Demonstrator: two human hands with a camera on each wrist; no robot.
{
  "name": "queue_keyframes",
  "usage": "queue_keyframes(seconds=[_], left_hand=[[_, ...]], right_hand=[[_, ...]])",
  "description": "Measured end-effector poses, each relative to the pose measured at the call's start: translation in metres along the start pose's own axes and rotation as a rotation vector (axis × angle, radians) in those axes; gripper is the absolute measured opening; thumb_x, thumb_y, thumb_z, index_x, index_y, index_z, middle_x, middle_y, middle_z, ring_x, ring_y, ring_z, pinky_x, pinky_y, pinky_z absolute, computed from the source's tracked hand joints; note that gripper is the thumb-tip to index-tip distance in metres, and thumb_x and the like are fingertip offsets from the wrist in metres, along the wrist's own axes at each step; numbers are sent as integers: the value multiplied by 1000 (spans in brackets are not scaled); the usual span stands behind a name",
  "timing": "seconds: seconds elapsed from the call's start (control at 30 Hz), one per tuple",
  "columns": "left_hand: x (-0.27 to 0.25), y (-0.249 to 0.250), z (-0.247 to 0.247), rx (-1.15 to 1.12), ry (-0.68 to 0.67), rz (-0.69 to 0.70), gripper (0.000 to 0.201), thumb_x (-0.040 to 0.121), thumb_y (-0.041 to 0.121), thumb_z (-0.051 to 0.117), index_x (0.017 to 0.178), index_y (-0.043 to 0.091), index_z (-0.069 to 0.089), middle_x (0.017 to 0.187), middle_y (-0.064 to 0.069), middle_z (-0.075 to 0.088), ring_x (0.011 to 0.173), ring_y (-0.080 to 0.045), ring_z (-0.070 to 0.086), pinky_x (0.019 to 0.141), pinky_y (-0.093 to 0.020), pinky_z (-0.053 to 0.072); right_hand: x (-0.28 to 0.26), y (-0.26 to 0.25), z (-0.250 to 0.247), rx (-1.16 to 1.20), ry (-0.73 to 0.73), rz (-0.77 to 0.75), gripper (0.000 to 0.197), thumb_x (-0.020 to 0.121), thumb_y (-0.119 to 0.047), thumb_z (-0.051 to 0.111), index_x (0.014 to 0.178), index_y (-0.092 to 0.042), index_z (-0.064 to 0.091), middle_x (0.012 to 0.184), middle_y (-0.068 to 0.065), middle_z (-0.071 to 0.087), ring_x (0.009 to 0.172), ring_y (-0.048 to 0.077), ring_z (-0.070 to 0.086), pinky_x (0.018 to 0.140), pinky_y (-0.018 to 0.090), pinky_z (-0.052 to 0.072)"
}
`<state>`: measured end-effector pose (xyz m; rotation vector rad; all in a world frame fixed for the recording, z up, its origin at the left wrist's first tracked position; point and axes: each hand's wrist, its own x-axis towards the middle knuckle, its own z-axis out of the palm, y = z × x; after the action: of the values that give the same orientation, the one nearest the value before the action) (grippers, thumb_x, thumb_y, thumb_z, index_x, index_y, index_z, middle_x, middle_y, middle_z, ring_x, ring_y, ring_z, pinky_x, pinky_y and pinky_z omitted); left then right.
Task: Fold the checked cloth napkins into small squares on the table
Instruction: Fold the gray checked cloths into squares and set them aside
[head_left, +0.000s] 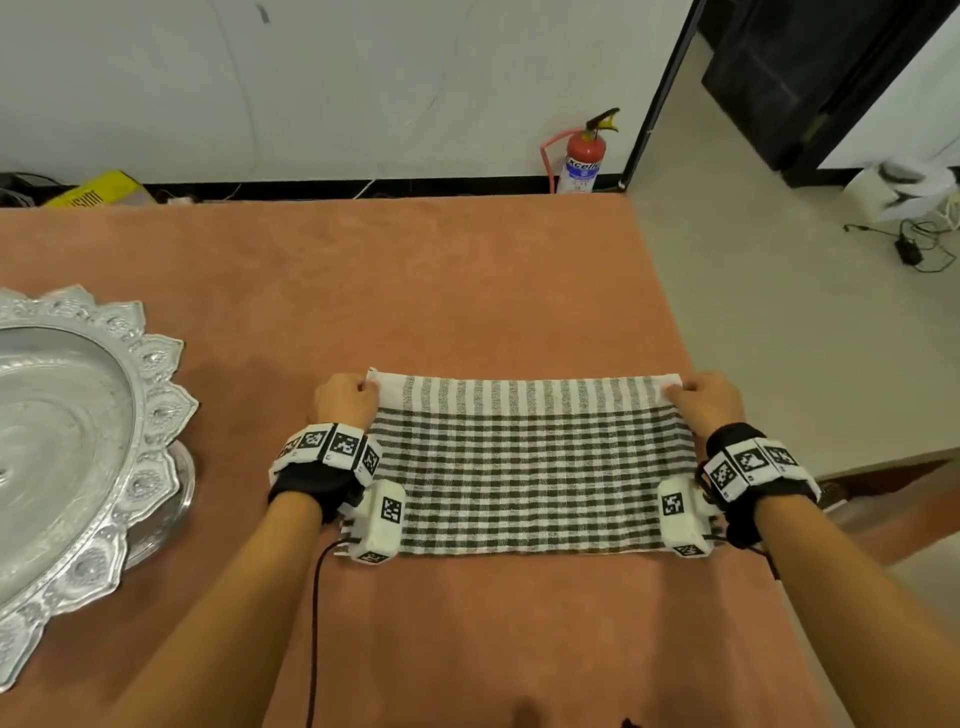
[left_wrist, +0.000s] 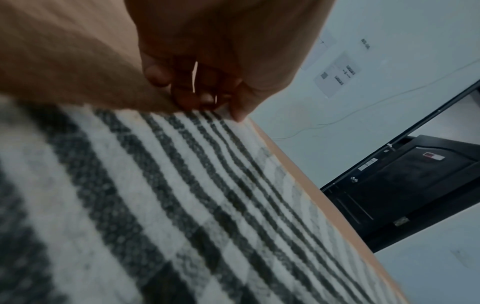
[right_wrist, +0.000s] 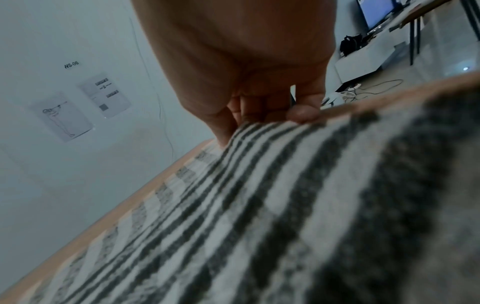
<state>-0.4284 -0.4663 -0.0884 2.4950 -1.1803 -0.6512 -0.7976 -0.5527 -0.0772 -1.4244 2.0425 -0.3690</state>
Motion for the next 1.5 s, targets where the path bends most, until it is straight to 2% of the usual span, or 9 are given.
queue_keyframes(seconds=[0.17,0.27,0.43,0.7,0.9,1.0,1.13,1.33,1.5], left_hand=[[-7,11,1,92,20,-20,37,96,20,41,84,-8,62,87,-28,65,87,-41,63,71,-45,50],[-18,9,2,67,-2,-38,31,94,25,47,112,0,53,101,-21,65,92,-38,62,68,-38,46],[-70,-19,2,17,-63,-103,37,90,18,55,122,10,39,104,-14,63,92,-33,62,79,-40,52],[-136,-55,0,50,-119,-164,40,90,11,50,128,11,39,121,-19,58,111,-36,54,95,-43,44],[-156,-48,-7,-27,-93,-187,41,90,3,47,130,9,41,120,-20,58,110,-36,55,88,-38,43],[-148,-55,-2,-149,-38,-221,41,89,1,46,128,11,44,110,-20,63,95,-35,61,78,-38,48],[-140,-63,6,-401,-1,-316,35,90,-2,44,123,11,48,76,-14,64,51,-22,57,42,-23,46],[-138,-75,12,-474,9,-274,27,91,-5,44,115,5,48,80,-16,61,47,-17,53,34,-17,41],[-152,-78,9,-358,15,-248,23,84,-3,45,98,11,56,80,-15,65,62,-28,61,59,-32,50]], right_hand=[[-3,1,3,-84,8,-56,28,91,-20,52,85,6,61,80,23,61,86,39,61,71,39,46],[-11,2,-1,-47,-45,-58,22,90,-27,56,95,-5,54,86,11,57,87,32,59,71,34,43],[-61,29,-18,21,-184,-12,39,86,-15,62,120,-6,44,103,4,55,91,22,54,80,31,43],[-106,73,-13,-40,-224,13,31,81,-6,65,104,-12,44,113,15,62,96,26,57,79,31,40],[-113,80,-14,152,-229,70,33,78,2,65,100,-13,45,107,9,59,94,20,52,79,29,40],[-119,85,-14,298,-254,112,38,78,8,62,105,-14,46,106,7,63,85,18,56,66,24,43],[-129,83,-19,528,-199,195,33,85,11,48,107,-14,47,80,6,62,48,13,49,39,22,36],[-126,83,-33,558,-197,210,29,85,17,44,103,-6,46,80,14,58,43,16,55,37,22,49],[-124,87,-32,339,-207,190,27,84,17,43,80,-9,46,65,13,51,29,11,47,31,18,43]])
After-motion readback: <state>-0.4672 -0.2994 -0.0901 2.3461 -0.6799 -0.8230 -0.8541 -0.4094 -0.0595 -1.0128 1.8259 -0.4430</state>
